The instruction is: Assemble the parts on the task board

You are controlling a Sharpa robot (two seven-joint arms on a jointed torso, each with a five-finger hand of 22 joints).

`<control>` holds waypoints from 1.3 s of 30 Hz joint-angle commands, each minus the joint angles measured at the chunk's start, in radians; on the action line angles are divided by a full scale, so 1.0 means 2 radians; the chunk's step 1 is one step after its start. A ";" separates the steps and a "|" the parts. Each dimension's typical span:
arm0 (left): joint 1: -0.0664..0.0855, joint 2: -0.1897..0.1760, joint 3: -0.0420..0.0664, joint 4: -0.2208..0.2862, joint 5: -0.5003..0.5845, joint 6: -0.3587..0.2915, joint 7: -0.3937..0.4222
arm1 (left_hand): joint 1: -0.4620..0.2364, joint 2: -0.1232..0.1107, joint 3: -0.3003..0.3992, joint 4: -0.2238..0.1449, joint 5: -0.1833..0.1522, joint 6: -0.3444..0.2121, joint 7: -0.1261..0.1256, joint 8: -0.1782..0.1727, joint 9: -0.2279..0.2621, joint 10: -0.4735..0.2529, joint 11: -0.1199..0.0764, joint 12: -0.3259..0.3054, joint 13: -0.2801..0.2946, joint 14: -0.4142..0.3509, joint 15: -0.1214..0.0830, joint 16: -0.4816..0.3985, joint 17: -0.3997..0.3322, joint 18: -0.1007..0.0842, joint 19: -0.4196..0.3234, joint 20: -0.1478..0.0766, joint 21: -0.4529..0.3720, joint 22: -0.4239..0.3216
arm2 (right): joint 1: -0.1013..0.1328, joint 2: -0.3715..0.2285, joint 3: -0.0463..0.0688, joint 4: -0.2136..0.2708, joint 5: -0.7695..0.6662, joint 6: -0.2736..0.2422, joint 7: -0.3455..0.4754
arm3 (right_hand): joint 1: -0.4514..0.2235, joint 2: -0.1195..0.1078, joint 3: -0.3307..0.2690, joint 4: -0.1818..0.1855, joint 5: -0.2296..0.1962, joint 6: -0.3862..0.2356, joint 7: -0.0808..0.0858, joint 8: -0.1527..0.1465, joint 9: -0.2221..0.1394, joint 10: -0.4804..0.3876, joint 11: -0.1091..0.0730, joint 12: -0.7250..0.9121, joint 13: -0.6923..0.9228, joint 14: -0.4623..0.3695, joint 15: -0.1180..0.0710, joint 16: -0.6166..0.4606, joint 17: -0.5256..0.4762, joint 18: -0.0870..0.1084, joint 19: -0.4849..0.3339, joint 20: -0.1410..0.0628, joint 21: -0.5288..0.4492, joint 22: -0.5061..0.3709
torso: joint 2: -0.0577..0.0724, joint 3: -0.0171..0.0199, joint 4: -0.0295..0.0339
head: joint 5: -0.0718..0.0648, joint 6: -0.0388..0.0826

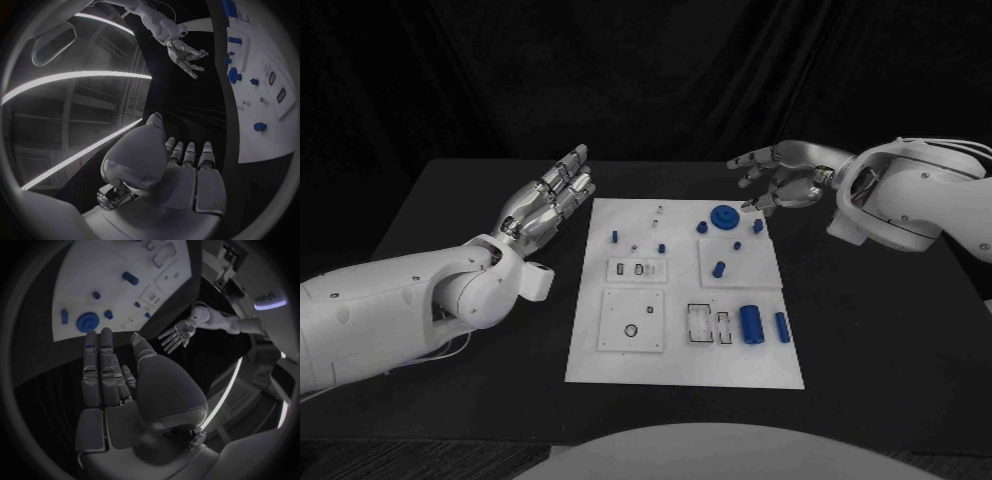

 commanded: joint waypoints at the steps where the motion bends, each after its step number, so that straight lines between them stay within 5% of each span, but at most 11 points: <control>1: 0.001 -0.001 0.000 0.004 -0.013 0.019 0.054 | 0.007 0.001 0.004 0.001 0.009 0.000 0.002 0.002 0.000 0.000 0.005 -0.002 -0.001 0.001 0.004 -0.002 0.000 0.008 -0.001 0.005 -0.003 -0.001 | 0.003 0.005 0.000 0.004 -0.217 0.015 -0.047 | -0.001 -0.010 0.010 -0.003 -0.007 0.038 0.000 0.000 0.002 0.047 -0.008 -0.009 0.002 0.043 -0.013 0.038 0.039 0.006 0.047 -0.019 0.017 0.010 | 0.008 -0.0038 0.0063 | -0.002 0.003; 3: 0.001 -0.002 0.000 0.005 -0.013 0.020 0.052 | 0.010 0.001 0.005 0.000 0.012 0.001 0.004 0.003 0.000 0.000 0.006 -0.002 -0.001 0.001 0.005 -0.002 0.000 0.008 -0.001 0.005 -0.003 -0.001 | 0.003 0.007 0.000 0.005 -0.234 0.017 -0.048 | -0.001 -0.012 0.014 -0.004 -0.008 0.052 0.001 -0.001 0.003 0.064 -0.008 -0.014 0.002 0.051 -0.015 0.055 0.057 0.006 0.060 -0.024 0.023 0.014 | 0.010 -0.0043 0.0071 | -0.002 0.004; 4: 0.001 -0.002 0.000 0.005 -0.013 0.021 0.050 | 0.012 0.001 0.006 0.000 0.014 0.001 0.005 0.003 0.000 0.000 0.006 -0.002 -0.001 0.001 0.005 -0.002 0.000 0.008 -0.001 0.006 -0.003 -0.001 | 0.003 0.008 0.000 0.006 -0.240 0.018 -0.048 | 0.000 -0.013 0.018 -0.005 -0.008 0.087 0.003 0.004 0.008 0.082 -0.008 -0.014 0.003 0.063 -0.017 0.072 0.070 0.006 0.073 -0.029 0.031 0.019 | 0.011 -0.0045 0.0076 | -0.002 0.004; 7: 0.001 -0.005 0.000 0.007 -0.013 0.024 0.041 | 0.035 0.001 0.017 -0.006 0.039 0.021 0.034 0.007 0.003 0.000 0.001 -0.002 -0.001 0.001 0.010 -0.002 0.000 0.008 -0.001 0.011 -0.003 -0.001 | 0.004 0.015 0.000 0.008 -0.264 0.026 -0.048 | 0.010 -0.021 0.045 -0.014 0.000 0.140 0.019 0.003 0.020 0.153 -0.013 -0.034 0.001 0.068 -0.023 0.121 0.118 0.004 0.089 -0.042 0.055 0.042 | 0.014 -0.0051 0.0092 | -0.001 0.008; 13: 0.001 -0.004 0.000 0.008 -0.013 0.029 0.032 | 0.042 0.000 0.023 -0.006 0.042 0.017 0.030 0.005 0.003 0.000 -0.006 -0.002 -0.001 0.001 0.019 -0.002 0.000 0.008 -0.001 0.018 -0.003 -0.001 | 0.004 0.023 0.000 0.008 -0.277 0.041 -0.049 | 0.012 -0.032 0.074 -0.019 -0.001 0.153 0.017 -0.001 0.031 0.164 -0.016 -0.065 -0.001 0.061 -0.027 0.141 0.141 0.003 0.080 -0.046 0.078 0.066 | 0.024 -0.0084 0.0172 | -0.013 0.020; 15: 0.001 -0.005 0.000 0.009 -0.013 0.029 0.032 | 0.044 0.000 0.024 -0.004 0.042 0.016 0.024 0.005 0.002 0.000 -0.016 -0.002 -0.001 0.001 0.021 -0.002 0.000 0.008 -0.001 0.021 -0.003 -0.001 | 0.004 0.026 0.000 0.006 -0.279 0.043 -0.047 | 0.007 -0.034 0.077 -0.016 -0.006 0.154 0.015 -0.003 0.031 0.164 -0.016 -0.071 0.000 0.061 -0.027 0.145 0.145 0.003 0.078 -0.046 0.082 0.071 | 0.026 -0.0090 0.0197 | -0.017 0.020; 20: 0.002 -0.006 0.000 0.012 -0.014 0.026 0.034 | 0.044 -0.001 0.024 -0.003 0.043 0.017 0.022 0.005 0.003 0.000 -0.018 -0.002 -0.001 0.001 0.019 -0.002 0.000 0.008 -0.001 0.021 -0.003 -0.001 | 0.004 0.032 0.000 0.000 -0.281 0.043 -0.040 | -0.008 -0.038 0.077 -0.007 -0.024 0.158 0.017 -0.004 0.033 0.166 -0.016 -0.078 0.001 0.064 -0.028 0.160 0.161 0.003 0.077 -0.044 0.088 0.079 | 0.031 -0.0103 0.0261 | -0.026 0.023; 25: 0.002 -0.007 0.000 0.012 -0.032 0.023 0.036 | 0.044 -0.002 0.025 -0.002 0.045 0.015 0.020 0.005 0.002 0.000 -0.018 -0.002 -0.001 0.001 0.016 -0.002 0.000 0.008 -0.001 0.018 -0.003 -0.001 | 0.001 0.038 0.000 -0.008 -0.282 0.041 -0.032 | -0.022 -0.043 0.074 0.005 -0.045 0.160 0.021 -0.006 0.033 0.168 -0.015 -0.082 0.004 0.063 -0.027 0.165 0.166 0.004 0.076 -0.042 0.090 0.083 | 0.034 -0.0105 0.0278 | -0.027 0.022; 29: 0.002 -0.008 0.000 0.013 -0.043 0.023 0.037 | 0.045 -0.002 0.025 -0.002 0.045 0.014 0.020 0.005 0.002 0.000 -0.018 -0.002 -0.001 0.001 0.015 -0.002 0.000 0.008 -0.001 0.017 -0.003 -0.001 | -0.004 0.042 0.000 -0.015 -0.282 0.038 -0.025 | -0.023 -0.043 0.074 0.006 -0.046 0.161 0.022 -0.005 0.033 0.169 -0.014 -0.082 0.004 0.063 -0.027 0.167 0.169 0.004 0.076 -0.042 0.090 0.084 | 0.039 -0.0106 0.0304 | -0.030 0.027; 33: 0.002 -0.009 0.000 0.013 -0.048 0.023 0.037 | 0.045 -0.002 0.026 -0.002 0.045 0.013 0.020 0.005 0.002 0.000 -0.018 -0.002 -0.001 0.001 0.015 -0.002 0.000 0.008 -0.001 0.017 -0.003 -0.001 | -0.010 0.048 0.000 -0.023 -0.282 0.033 -0.019 | -0.024 -0.044 0.075 0.008 -0.047 0.172 0.027 -0.002 0.035 0.174 -0.013 -0.082 0.006 0.065 -0.027 0.173 0.176 0.004 0.077 -0.041 0.091 0.086 | 0.044 -0.0119 0.0303 | -0.032 0.031; 39: 0.002 -0.011 0.000 0.015 -0.050 0.023 0.037 | 0.045 -0.001 0.026 -0.002 0.045 0.014 0.020 0.005 0.002 0.000 -0.017 -0.002 -0.001 0.001 0.015 -0.002 0.000 0.008 -0.001 0.016 -0.003 -0.001 | -0.017 0.054 0.000 -0.032 -0.282 0.025 -0.012 | -0.022 -0.044 0.078 0.010 -0.046 0.185 0.032 0.001 0.036 0.181 -0.013 -0.081 0.008 0.068 -0.028 0.182 0.186 0.004 0.079 -0.041 0.092 0.090 | 0.049 -0.0110 0.0295 | -0.032 0.035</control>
